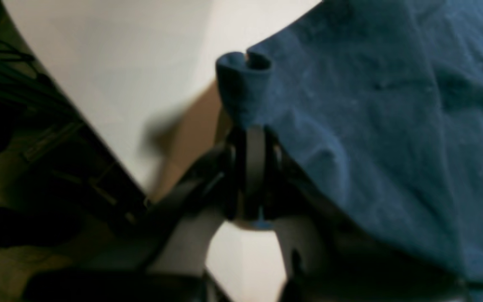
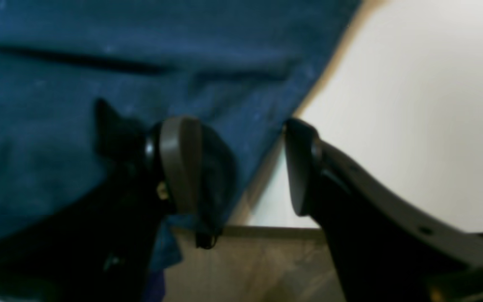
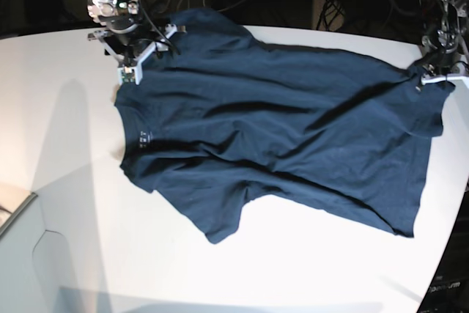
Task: Layout the t-shirt on the table in an organized manner, then fold the t-shirt properly
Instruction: 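Pull the held shirt edges apart with both grippers, raising them slightly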
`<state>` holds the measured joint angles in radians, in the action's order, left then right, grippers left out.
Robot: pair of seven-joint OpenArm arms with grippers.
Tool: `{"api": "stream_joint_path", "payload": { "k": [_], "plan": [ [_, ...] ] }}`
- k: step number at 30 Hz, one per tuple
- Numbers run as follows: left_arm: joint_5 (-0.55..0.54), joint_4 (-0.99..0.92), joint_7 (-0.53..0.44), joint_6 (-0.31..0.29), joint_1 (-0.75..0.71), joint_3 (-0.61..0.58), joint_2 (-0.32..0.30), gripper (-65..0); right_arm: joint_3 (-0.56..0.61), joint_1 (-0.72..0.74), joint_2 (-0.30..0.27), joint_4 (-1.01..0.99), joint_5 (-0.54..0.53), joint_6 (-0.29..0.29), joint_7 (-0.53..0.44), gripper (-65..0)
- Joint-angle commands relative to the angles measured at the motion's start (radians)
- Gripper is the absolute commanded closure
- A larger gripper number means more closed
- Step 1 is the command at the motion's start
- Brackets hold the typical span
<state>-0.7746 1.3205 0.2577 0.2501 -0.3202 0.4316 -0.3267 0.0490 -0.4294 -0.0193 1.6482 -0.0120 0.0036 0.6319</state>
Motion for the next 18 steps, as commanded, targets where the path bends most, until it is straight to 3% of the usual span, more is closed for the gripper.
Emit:
{"api": "stream_joint_path", "payload": {
  "k": [1,5,7,9,12,18],
  "plan": [
    [0.007,0.018,-0.018,-0.005,0.0,0.008,-0.016,0.0,0.001,-0.003,-0.001,-0.001,-0.001,0.0,-0.008,-32.4],
    [0.007,0.018,-0.018,-0.005,0.0,0.008,-0.016,0.0,0.004,0.008,-0.001,-0.067,-0.001,0.0,-0.008,-31.8],
    [0.007,0.018,-0.018,-0.005,0.0,0.008,-0.016,0.0,0.004,0.008,-0.001,-0.085,-0.001,0.0,-0.008,-28.0],
    [0.007,0.018,-0.018,-0.005,-0.003,0.008,-0.016,0.0,0.004,0.008,-0.001,-0.088,-0.001,0.0,-0.008,-19.8],
    [0.007,0.034,-0.019,-0.005,-0.017,0.008,-0.016,0.0,0.004,0.008,-0.005,-0.082,-0.001,0.0,-0.008,0.0],
    [0.007,0.199,-0.024,-0.005,-0.101,0.009,-0.015,0.0,0.001,-0.03,-0.02,0.063,-0.001,0.002,-0.013,0.0]
  ]
}}
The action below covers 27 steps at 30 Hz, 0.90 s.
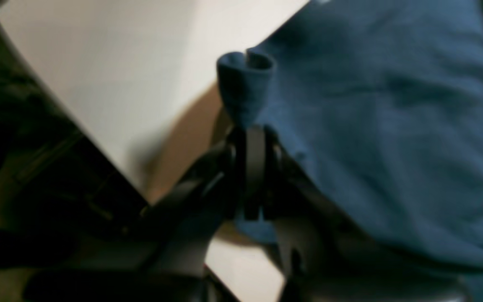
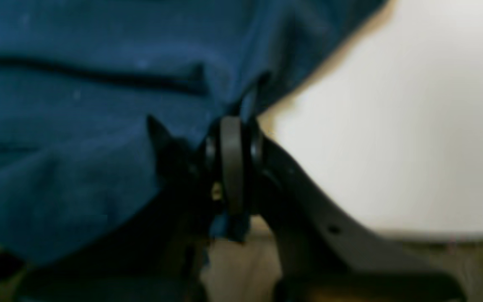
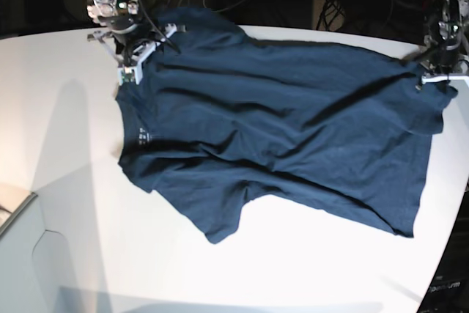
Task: Layout the t-shirt on the table in an organized manner, then fold the t-shirt properly
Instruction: 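Pull the held shirt edges apart with both grippers, raising them slightly, then lift the shirt with both grippers and fold it over onto itself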
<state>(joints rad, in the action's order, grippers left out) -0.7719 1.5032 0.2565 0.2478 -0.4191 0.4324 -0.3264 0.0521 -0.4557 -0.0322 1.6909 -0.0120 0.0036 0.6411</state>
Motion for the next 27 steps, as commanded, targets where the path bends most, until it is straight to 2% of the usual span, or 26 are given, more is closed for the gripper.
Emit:
{"api": "stream_joint_path", "payload": {
  "k": [1,5,9,12,20,27],
  "plan": [
    [0.004,0.044,-0.023,-0.003,-0.021,0.009,-0.015,0.0,-0.002,-0.021,-0.011,0.059,-0.001,0.002,-0.022,0.0],
    [0.004,0.133,-0.024,-0.003,-0.07,0.024,-0.014,0.0,0.002,-0.085,-0.01,0.196,-0.001,0.002,-0.025,0.0],
    [0.004,0.182,-0.018,-0.005,-0.099,0.145,0.062,0.0,0.002,-0.15,-0.01,0.269,-0.001,0.002,-0.065,0.0],
    [0.004,0.188,-0.018,-0.02,-0.116,0.208,0.095,0.0,-0.002,-0.199,-0.01,0.278,-0.001,0.002,-0.163,0.0],
    [0.004,0.205,-0.018,-0.173,-0.142,0.332,0.168,0.0,-0.002,-0.334,-0.007,0.269,-0.001,0.002,-0.491,0.0],
    [0.004,0.218,-0.018,-0.221,-0.134,0.441,0.203,0.0,-0.004,-0.417,-0.005,0.269,-0.001,0.002,-0.746,0.0]
  ]
}}
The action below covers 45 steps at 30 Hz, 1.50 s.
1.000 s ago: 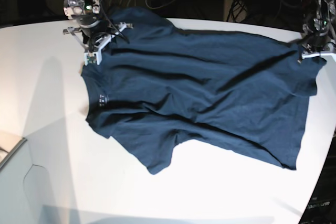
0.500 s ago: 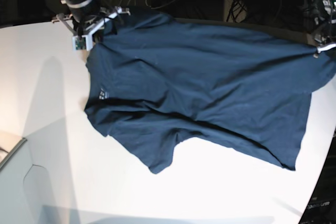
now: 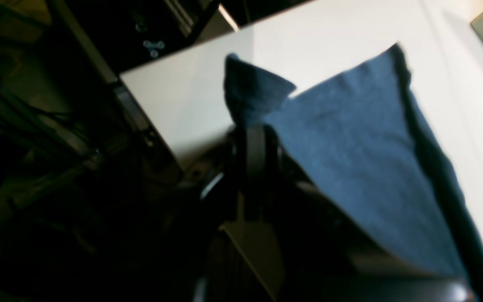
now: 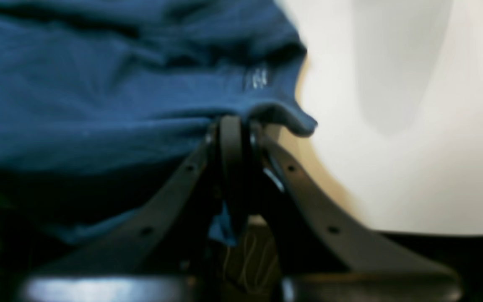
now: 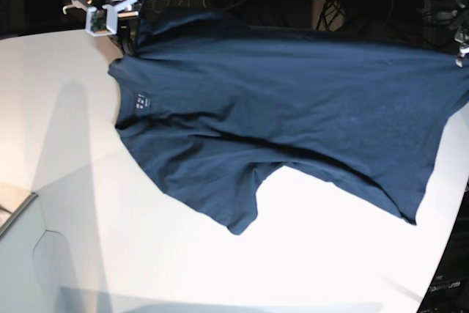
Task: Layout the t-shirt on the table in an organized manner, then fold the t-shirt properly
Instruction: 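Lift the shirt with both grippers and fold it over onto itself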
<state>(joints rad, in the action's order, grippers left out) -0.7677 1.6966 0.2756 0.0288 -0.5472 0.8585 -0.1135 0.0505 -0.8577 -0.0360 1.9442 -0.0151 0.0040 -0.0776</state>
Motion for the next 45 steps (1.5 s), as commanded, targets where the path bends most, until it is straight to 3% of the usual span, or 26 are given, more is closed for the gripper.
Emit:
{"api": "stream_joint_path", "payload": {
  "k": [1,5,11,16,19,23,29,36,45],
  "plan": [
    [0.0,0.035,-0.037,-0.01,-0.004,0.034,-0.002,0.0,-0.002,-0.022,-0.002,0.016,0.002,0.001,-0.057,0.0],
    [0.0,0.102,-0.037,-0.048,0.022,0.069,0.01,0.0,-0.002,-0.039,-0.002,0.016,0.002,0.001,-0.178,0.0],
    [0.0,0.194,-0.037,-0.046,0.097,0.066,0.005,0.0,-0.002,-0.027,-0.002,0.024,0.002,-0.002,-0.301,0.0],
    [0.007,0.224,-0.035,-0.042,0.246,0.063,-0.001,0.0,-0.004,0.05,-0.002,0.039,0.002,-0.002,-0.376,0.0],
    [0.009,0.234,-0.025,-0.04,0.322,0.052,-0.028,0.0,-0.018,0.105,0.0,0.059,0.002,-0.002,-0.382,0.0],
    [0.004,0.228,0.06,-0.04,0.462,0.028,-0.076,0.0,-0.044,0.225,0.003,0.074,0.002,-0.002,-0.382,0.0],
    [0.007,0.233,0.141,-0.039,0.658,0.012,-0.131,0.0,-0.071,0.415,0.055,0.074,0.002,-0.002,-0.383,0.0],
    [0.007,0.248,0.141,-0.037,0.824,-0.041,-0.211,0.0,-0.068,0.648,0.112,0.083,0.002,-0.002,-0.383,0.0],
    [0.015,0.271,0.141,-0.037,0.91,-0.06,-0.225,0.0,-0.07,0.886,0.121,0.1,0.002,-0.002,-0.383,0.0]
  ]
}}
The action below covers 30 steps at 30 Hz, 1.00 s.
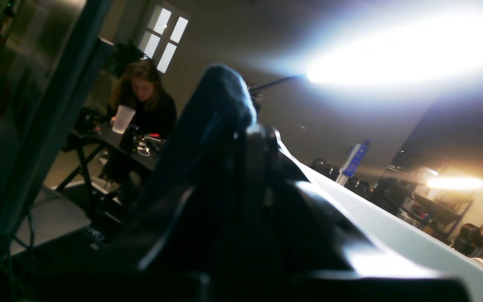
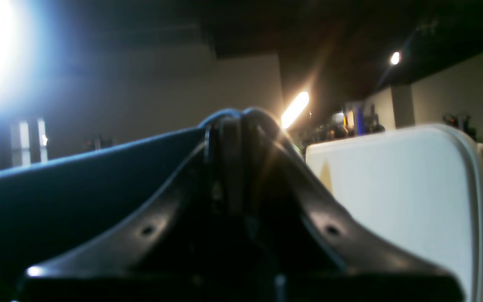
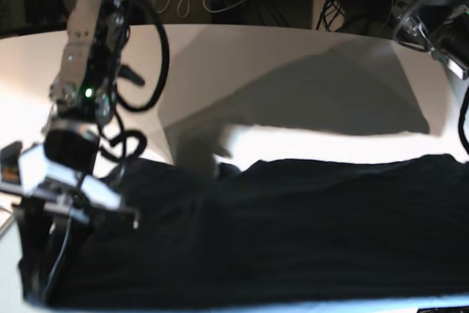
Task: Layout the t-shirt on the table in an organized manner, then fold the t-shirt properly
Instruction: 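Lift the shirt with both grippers and fold it over onto itself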
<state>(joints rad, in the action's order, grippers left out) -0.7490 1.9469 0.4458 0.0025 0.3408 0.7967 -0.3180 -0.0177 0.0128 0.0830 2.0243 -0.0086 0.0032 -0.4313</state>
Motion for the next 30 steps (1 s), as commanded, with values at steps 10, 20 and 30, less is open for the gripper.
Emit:
{"api": "stream_joint_path", "payload": {
  "k": [10,20,30],
  "plan": [
    [0.059,0.018,-0.029,-0.011,-0.027,0.002,-0.011,0.0,-0.015,0.077,-0.002,-0.023,-0.004,-0.001,-0.018,0.0],
    [0.065,-0.261,-0.031,-0.012,0.014,-0.064,0.026,0.0,-0.032,0.22,-0.027,-0.346,0.0,-0.001,0.067,0.0],
    [0.174,-0.706,-0.037,-0.017,0.246,-0.213,0.024,0.0,-0.043,0.487,-0.093,-0.799,0.0,-0.001,0.176,0.0]
  ]
}}
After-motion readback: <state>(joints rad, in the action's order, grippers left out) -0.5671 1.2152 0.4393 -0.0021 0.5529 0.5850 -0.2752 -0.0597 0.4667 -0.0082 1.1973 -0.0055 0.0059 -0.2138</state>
